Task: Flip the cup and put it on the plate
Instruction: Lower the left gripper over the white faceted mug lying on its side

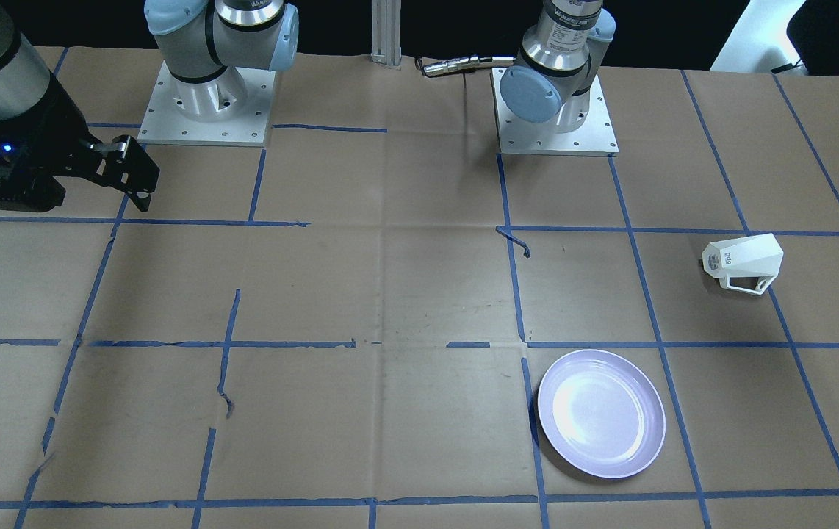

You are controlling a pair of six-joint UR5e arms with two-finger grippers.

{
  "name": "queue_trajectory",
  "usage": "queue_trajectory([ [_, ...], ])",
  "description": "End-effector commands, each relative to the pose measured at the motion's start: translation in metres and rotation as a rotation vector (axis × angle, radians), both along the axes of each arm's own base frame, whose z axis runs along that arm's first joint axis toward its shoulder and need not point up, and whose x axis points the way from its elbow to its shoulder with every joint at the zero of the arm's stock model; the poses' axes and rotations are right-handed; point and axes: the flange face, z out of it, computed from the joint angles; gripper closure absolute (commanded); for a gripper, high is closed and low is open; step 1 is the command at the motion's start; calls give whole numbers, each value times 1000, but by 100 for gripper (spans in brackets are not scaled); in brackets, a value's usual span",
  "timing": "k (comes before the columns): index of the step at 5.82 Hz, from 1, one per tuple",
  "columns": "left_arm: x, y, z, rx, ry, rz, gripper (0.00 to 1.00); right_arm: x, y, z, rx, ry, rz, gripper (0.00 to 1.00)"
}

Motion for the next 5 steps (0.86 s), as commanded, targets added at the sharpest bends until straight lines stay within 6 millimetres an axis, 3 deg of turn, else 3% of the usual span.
queue_trajectory([
  [1, 47, 20, -30, 10, 58, 4, 1, 0, 0, 0, 0, 0, 0, 0],
  [2, 68, 20, -54, -12, 133, 22, 1, 0, 0, 0, 0, 0, 0, 0],
  [3, 103, 36, -105, -40, 330, 93, 1, 0, 0, 0, 0, 0, 0, 0],
  [4, 117, 36, -155, -63, 499, 146, 1, 0, 0, 0, 0, 0, 0, 0],
  [5, 118, 38, -190, -81, 663, 181, 1, 0, 0, 0, -2, 0, 0, 0],
])
